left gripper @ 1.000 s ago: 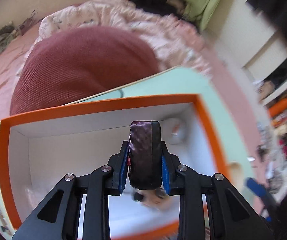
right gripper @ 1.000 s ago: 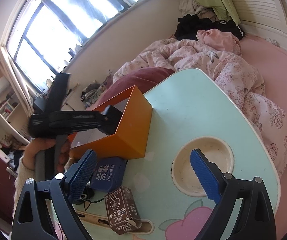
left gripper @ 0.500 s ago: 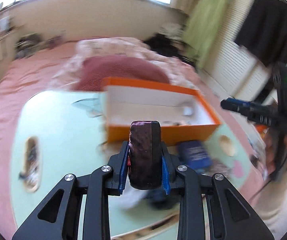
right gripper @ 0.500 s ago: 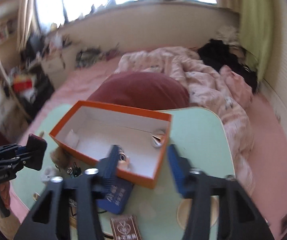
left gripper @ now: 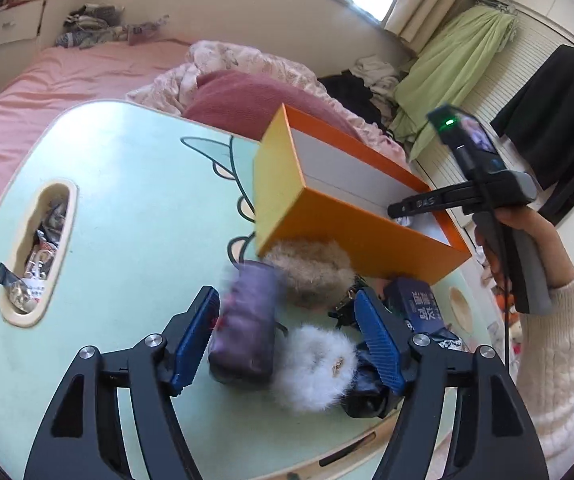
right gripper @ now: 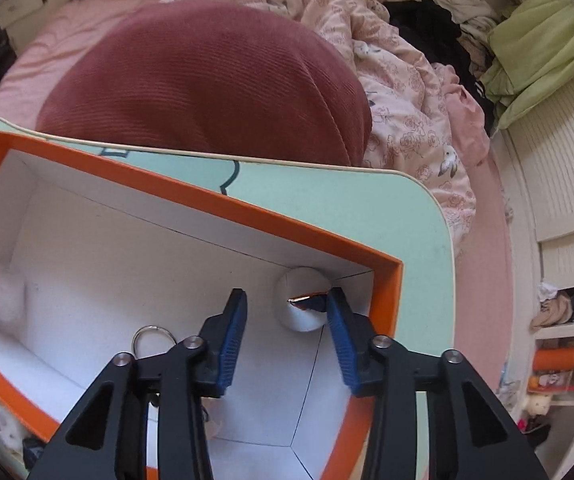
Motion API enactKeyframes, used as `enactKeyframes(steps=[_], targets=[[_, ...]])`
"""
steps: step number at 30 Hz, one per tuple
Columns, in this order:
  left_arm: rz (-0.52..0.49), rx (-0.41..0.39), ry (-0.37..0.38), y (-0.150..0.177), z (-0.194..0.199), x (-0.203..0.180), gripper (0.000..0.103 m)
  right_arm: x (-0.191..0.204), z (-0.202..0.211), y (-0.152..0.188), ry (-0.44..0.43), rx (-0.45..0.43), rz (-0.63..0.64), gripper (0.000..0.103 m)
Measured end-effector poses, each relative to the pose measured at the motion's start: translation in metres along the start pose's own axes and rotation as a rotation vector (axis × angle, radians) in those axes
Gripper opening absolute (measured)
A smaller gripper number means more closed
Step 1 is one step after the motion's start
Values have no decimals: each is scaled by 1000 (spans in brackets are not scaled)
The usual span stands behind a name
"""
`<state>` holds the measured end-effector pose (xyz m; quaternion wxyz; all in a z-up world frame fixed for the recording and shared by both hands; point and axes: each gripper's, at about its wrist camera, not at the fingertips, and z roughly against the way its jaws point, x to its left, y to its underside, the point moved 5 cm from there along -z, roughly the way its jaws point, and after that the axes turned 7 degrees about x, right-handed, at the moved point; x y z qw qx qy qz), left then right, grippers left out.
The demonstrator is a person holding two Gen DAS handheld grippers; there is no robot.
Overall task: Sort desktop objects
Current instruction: 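Lift the red pouch out and place it on the table with the left gripper, then grasp the small silver cone in the box and lift it out with the right gripper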
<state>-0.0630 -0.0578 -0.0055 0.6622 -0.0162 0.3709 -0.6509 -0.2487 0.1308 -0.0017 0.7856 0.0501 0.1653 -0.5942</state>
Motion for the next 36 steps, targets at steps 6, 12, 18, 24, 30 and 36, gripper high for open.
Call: enactKeyframes(steps=[6,12,18,24,30,36], targets=[[15,13,28,3,0,3,71,2,-6,-3,-89,9,-20,33],[24,14,45,5,0,3,71,4,-1,1,-171,-44,-24,27],[25,-14,60,5,10,0,71,-2,41,18,-415,-175,-57,26],[34,-30,63,3,17,-4,71,15,105,82,-700,-316,47,27],[16,-12,85,4,20,-17,71,69,90,103,-607,-282,196,27],[-7,-9,83,-5,26,-35,72,53,82,106,-630,-332,110,50]])
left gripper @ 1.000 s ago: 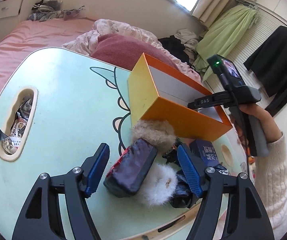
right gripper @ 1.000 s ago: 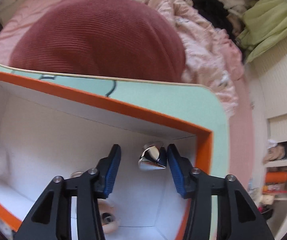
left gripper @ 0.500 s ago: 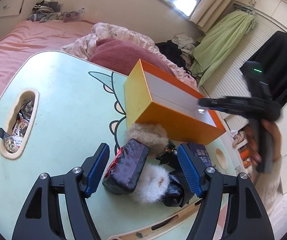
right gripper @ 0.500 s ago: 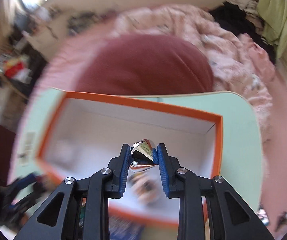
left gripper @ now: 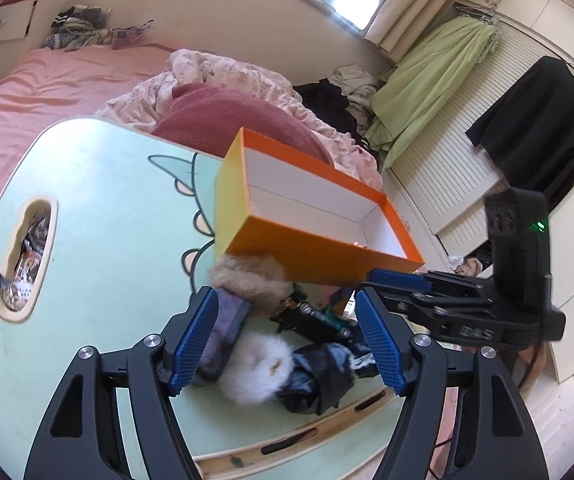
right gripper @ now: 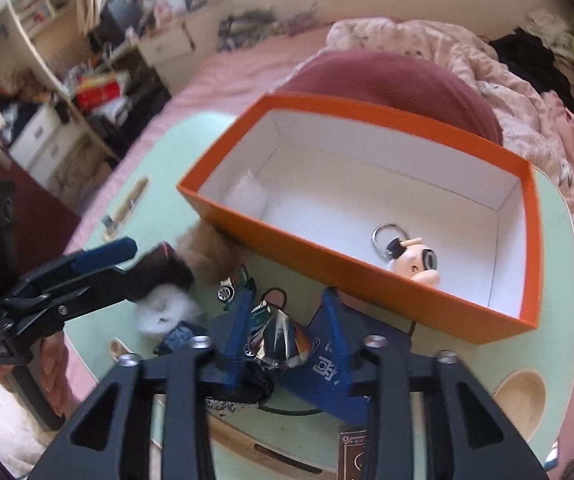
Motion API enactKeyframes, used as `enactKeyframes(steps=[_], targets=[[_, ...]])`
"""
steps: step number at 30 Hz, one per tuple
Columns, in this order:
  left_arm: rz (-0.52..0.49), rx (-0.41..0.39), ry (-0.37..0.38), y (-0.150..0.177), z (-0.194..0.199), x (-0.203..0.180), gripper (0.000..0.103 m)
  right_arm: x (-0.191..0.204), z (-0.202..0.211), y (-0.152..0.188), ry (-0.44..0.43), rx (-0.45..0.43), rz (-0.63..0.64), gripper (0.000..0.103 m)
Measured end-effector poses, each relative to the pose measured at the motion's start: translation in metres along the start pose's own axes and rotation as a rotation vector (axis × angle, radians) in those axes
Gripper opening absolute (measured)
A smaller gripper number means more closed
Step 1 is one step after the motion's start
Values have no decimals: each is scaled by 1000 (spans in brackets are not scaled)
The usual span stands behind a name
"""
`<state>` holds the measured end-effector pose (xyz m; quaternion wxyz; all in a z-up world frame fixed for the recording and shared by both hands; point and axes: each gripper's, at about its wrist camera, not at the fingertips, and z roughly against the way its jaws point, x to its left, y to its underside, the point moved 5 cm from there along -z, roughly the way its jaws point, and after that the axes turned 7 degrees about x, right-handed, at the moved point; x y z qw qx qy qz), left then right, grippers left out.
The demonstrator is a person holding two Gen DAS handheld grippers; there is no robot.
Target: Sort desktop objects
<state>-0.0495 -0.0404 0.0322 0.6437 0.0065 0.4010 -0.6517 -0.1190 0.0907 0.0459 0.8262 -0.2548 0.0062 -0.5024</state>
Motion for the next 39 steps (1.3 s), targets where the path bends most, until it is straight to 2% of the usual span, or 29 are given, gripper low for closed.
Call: enactKeyframes(steps=[2,4,7,12,17,21,22,28,33,35,39], targets=[[-15,2,-15,-5,-1,-9,72,-9,22,12,16,-90,-33,66],[-49,19,-49,-15,-7,-24,73,-19,34,24,70,-148,-78,72],[-93,64,-87,-38,-23,-47,73,-30,41,43,154,-202,-151,73],[-148,136,-234,-71,-63,-65,73,-35,34,53,253,-186,-171,73],[-115,226,-254,-74,-101,-56,73,-37,32,58,340,-196,-148,73],[-99,296,-242,-75,-119,-50,73,-37,30,60,367,-199,-136,73],[-100,293,-255,-77,-119,-50,73,-37,29,61,371,-201,-134,73],[-72,412,-284,-86,-138,-54,73,-35,26,62,332,-192,-125,73],[-113,472,-235,-80,-148,-82,73,-34,24,63,320,-189,-122,73],[-127,524,-243,-74,-157,-89,73,-33,26,63,310,-194,-120,73],[-60,586,-263,-69,-175,-81,70,-36,30,64,298,-212,-139,73]])
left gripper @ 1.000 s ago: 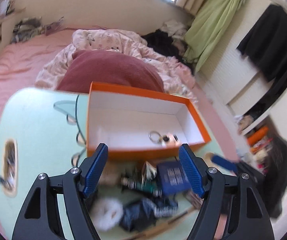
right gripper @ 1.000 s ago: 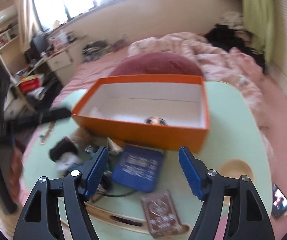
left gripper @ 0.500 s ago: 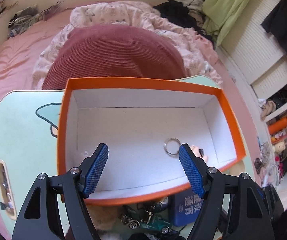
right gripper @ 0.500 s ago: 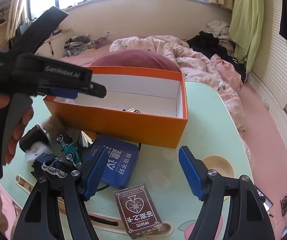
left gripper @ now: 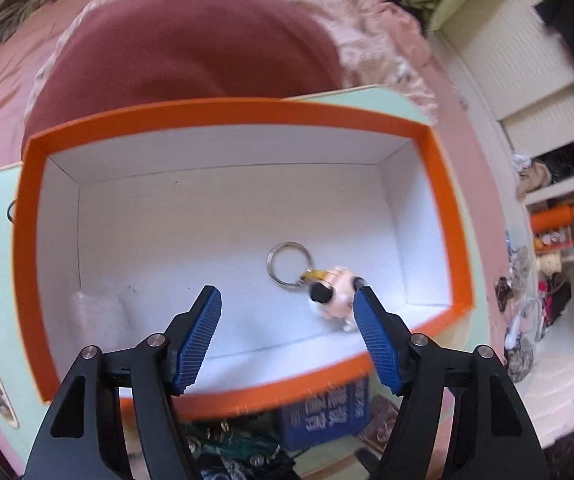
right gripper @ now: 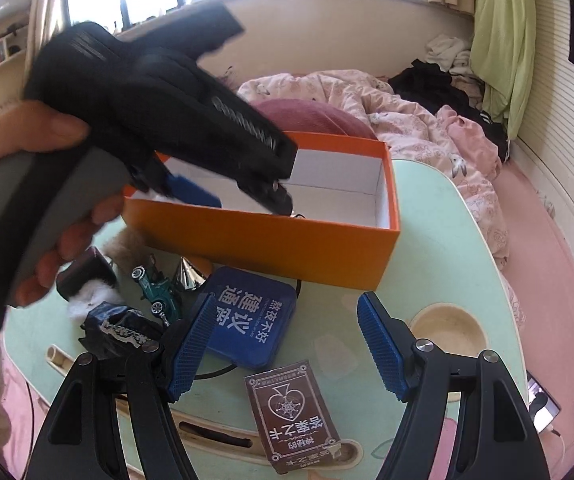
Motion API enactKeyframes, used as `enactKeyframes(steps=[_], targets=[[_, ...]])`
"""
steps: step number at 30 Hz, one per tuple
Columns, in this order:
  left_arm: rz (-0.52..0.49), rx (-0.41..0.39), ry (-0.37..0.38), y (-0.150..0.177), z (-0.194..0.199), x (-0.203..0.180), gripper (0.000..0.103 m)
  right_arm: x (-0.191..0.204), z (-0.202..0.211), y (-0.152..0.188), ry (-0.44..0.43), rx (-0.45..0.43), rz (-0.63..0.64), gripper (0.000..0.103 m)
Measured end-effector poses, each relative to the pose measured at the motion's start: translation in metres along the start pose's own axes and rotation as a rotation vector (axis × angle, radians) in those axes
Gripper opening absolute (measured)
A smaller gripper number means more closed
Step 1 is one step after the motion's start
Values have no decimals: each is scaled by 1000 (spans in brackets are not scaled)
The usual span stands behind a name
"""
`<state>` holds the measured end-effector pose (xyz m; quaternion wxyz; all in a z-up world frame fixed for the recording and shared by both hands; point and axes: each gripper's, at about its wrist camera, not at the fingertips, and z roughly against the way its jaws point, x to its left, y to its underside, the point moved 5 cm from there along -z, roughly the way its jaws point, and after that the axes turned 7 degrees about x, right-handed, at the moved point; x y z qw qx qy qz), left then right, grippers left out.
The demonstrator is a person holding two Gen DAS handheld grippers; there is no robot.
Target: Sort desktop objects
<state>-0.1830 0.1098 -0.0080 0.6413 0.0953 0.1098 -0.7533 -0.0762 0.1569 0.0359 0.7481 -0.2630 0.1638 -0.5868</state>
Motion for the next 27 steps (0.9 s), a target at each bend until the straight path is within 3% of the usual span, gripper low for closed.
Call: enactKeyframes(steps=[7,9,12,17,22,26,27], targets=[[70,46,163,-10,-15,-1,70,-3,2,0,-5,-3,-13,73],[101,52,173,-11,-15,0,70,-4,2,0,-7,-2,-14,73],[79,96,245,-3,-21,-12,70,-5,2,1,-9,2,-13,73],[64,72,208,-5,-22,-20,77,-5,0,2,-6,7,-13,73],[30,69,113,-5,-25,-32,80,-3,-1,2,-6,10,-14,73],[-15,40,32,-9,-28,-37,76,-4,-3,3,-4,11,-18,73],[-6,39,25,-10,-28,-39,71,-5,-3,3,-4,9,-21,73]])
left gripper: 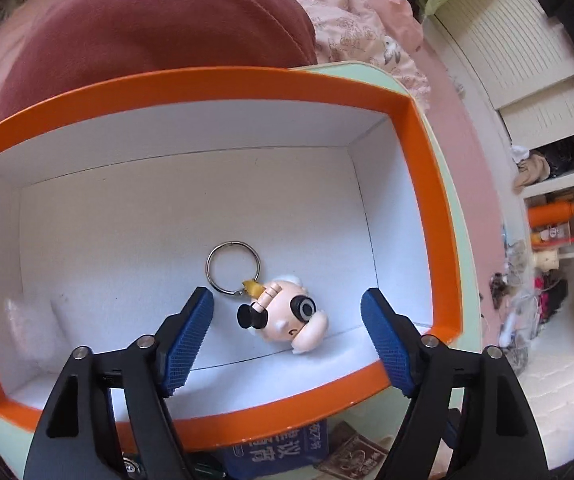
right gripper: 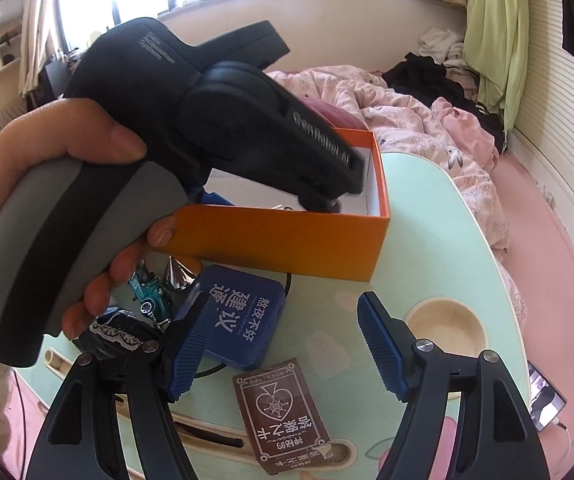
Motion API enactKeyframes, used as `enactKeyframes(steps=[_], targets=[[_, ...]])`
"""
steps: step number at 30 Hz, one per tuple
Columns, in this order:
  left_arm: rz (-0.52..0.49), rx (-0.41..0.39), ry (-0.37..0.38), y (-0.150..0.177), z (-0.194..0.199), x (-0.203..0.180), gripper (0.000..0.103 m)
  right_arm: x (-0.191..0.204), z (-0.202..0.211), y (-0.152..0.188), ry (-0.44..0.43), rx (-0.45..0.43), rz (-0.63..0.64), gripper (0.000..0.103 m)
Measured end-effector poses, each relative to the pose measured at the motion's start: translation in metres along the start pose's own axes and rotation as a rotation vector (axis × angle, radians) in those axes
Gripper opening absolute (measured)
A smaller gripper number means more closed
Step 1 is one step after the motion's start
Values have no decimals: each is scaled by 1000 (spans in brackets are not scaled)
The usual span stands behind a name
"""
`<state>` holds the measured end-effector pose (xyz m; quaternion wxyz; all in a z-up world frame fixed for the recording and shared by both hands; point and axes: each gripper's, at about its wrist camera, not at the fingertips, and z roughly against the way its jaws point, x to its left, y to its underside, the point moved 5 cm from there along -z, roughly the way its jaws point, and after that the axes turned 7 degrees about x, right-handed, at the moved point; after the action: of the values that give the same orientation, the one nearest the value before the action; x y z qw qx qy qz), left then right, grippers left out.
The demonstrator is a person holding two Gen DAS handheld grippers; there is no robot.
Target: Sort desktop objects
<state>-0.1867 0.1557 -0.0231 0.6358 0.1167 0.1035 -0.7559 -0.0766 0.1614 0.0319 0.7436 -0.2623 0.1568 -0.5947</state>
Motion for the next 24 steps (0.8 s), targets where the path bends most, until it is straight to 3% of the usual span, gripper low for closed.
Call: enactKeyframes(steps=[1,3,11,14,15,16,19,24], targets=[[4,-6,-45,1,2,5,54,0,0,0,-1,-1,-2,73],[-23,-10,-109,2,4,9,40,-1,1,1,-1,-3,-4,73],[-39,-65,-33,3,19,40,39,-3,2,0,-1,-7,-15,73],[-35,-153,64,15,45,46,39,-4,2,1,-2,-7,-18,73],[-42,-172,101,20,54,46,36,-3,2,1,-2,-6,-16,73],[-55,-205,138,27,67,46,26,-4,2,1,-2,-6,-16,73],[-87,-300,214,53,102,50,25,-3,2,1,-1,-7,-18,73],[-117,-358,255,81,119,60,25,0,0,2,-2,-1,-13,73]])
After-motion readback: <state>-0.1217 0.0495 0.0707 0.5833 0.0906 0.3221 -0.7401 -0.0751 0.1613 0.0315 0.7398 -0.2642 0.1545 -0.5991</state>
